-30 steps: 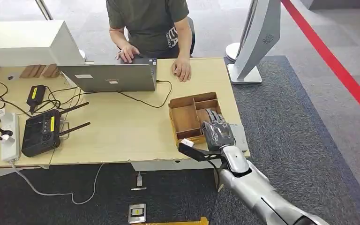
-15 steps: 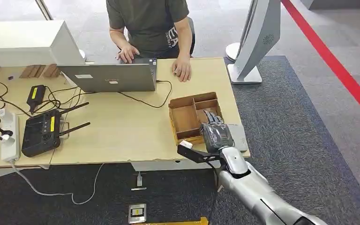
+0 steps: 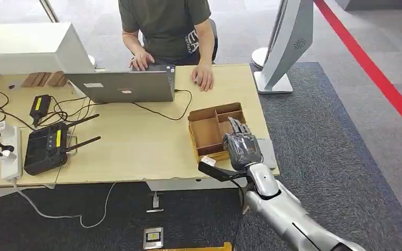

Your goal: Pass the card to the sensor for recognition and then transmit it.

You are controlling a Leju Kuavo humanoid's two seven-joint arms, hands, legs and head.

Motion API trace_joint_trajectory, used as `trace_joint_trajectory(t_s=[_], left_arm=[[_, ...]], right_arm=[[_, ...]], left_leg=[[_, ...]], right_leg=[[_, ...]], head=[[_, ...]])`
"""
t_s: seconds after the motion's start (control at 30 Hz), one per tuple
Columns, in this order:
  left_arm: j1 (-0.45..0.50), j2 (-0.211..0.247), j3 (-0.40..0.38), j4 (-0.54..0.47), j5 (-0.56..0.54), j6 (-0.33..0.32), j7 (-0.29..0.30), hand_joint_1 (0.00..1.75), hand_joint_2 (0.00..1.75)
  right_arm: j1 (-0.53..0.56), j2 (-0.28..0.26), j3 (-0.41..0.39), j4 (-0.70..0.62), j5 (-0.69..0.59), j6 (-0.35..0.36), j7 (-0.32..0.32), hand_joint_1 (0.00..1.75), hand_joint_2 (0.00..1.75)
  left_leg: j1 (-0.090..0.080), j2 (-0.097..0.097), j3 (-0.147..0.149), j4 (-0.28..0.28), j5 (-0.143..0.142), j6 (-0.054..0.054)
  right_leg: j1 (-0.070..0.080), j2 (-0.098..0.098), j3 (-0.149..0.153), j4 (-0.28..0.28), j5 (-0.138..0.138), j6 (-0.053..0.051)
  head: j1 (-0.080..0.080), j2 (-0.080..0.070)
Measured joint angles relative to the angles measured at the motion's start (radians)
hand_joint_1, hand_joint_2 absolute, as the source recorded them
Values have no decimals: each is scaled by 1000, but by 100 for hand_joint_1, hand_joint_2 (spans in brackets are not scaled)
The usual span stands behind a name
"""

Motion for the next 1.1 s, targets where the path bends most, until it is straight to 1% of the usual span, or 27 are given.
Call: trace_joint_trajectory(t_s=[0.1, 0.17, 0.5, 0.6, 0.77, 0.87, 1.0, 1.1], left_arm=[[0, 0, 0, 0, -2, 1, 5, 0, 0], [0, 0, 0, 0, -2, 2, 5, 0, 0], [1, -5, 0, 0, -4, 2, -8, 0, 0], [1, -5, 0, 0, -4, 2, -8, 0, 0], [1, -6, 0, 0, -11, -1, -8, 0, 0], [0, -6, 0, 0, -22, -6, -5, 0, 0], [0, -6, -2, 0, -47, -11, -11, 0, 0], [-2, -6, -3, 0, -52, -14, -13, 0, 0]], right_arm=[[14, -10, -11, -38, 38, -45, 1, 175, 175], [23, -18, -20, -69, 58, -61, -1, 175, 175], [59, -42, -63, -208, 110, -65, -3, 175, 175], [66, -46, -70, -233, 116, -65, -3, 175, 175], [70, -47, -83, -263, 121, -86, -23, 175, 175], [52, -45, -83, -265, 130, -74, -36, 175, 175], [-2, -37, -81, -263, 169, 3, -42, 175, 175], [-54, -31, -80, -259, 178, 34, -43, 175, 175]], left_leg=[[0, 0, 0, 0, 0, 0], [0, 0, 0, 0, 0, 0], [0, 0, 0, 0, 0, 0], [0, 0, 0, 0, 0, 0], [0, 0, 0, 0, 0, 0], [0, 0, 0, 0, 0, 0], [0, 0, 0, 0, 0, 0], [0, 0, 0, 0, 1, 0]], right_leg=[[0, 0, 0, 0, 0, 0], [0, 0, 0, 0, 0, 0], [0, 0, 0, 0, 0, 0], [0, 0, 0, 0, 0, 0], [0, 0, 0, 0, 0, 0], [0, 0, 0, 0, 0, 0], [0, 0, 0, 0, 1, 0], [0, 0, 0, 0, 1, 0]], head=[[0, 0], [0, 0], [0, 0], [0, 0], [0, 0], [0, 0], [0, 0], [0, 0]])
